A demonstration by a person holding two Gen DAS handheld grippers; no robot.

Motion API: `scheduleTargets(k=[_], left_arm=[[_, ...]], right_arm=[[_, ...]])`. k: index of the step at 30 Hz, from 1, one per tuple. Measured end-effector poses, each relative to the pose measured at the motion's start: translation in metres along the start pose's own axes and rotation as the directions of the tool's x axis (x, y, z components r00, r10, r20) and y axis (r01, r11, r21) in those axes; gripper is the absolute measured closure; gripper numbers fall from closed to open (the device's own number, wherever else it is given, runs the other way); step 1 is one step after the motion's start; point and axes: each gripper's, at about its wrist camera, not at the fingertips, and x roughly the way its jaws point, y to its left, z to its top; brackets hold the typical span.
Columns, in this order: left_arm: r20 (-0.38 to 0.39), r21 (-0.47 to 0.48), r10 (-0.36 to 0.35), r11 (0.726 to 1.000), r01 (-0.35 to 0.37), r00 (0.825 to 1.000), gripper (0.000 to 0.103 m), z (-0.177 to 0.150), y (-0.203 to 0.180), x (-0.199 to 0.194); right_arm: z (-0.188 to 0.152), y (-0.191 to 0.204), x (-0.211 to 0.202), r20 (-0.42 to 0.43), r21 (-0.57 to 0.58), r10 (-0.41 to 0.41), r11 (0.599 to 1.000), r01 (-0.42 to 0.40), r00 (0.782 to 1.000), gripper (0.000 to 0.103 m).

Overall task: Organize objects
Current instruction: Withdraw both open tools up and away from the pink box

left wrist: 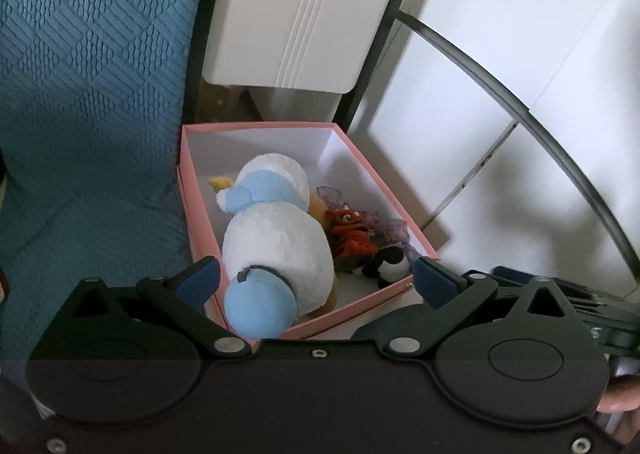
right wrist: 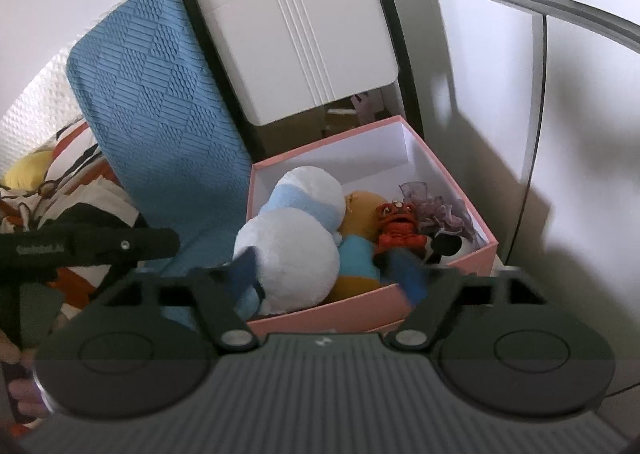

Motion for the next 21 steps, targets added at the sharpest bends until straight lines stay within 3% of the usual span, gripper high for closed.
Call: scheduleTargets(k=[1,2,11,21], left_arm=[[-0.001,0.000,0.006,1.000,-0.006,1.000,0.000,-0.002,0.000,0.001],[-0.004,-0.007,0.008,1.000,-0.008,1.000,0.000,-0.004,0.000,0.002],[0.057,-0.034,0.017,0.999,-0.016,0.998,0.000,-0.022,0.002,0.004],[0.100,-0.073,0.030,0.997,-0.022,0.995,0.000,-0.019,0.011,-0.002]], right_arm=[[-0.002,0.000,0.000,0.009,-0.008,-0.007,1.000,0.007,1.000,0.007],[-0.004,0.000,0.000,0.018,-0.024,-0.021,0.999,0.021,1.000,0.006],[-0.015,-0.010,0.006,0.040,0.025,-0.009,1.000,0.008,0.999,0.006],[-0.019,-0.012,0.014,0.024,0.042,0.028,0.999,-0.029,0.999,0.006]])
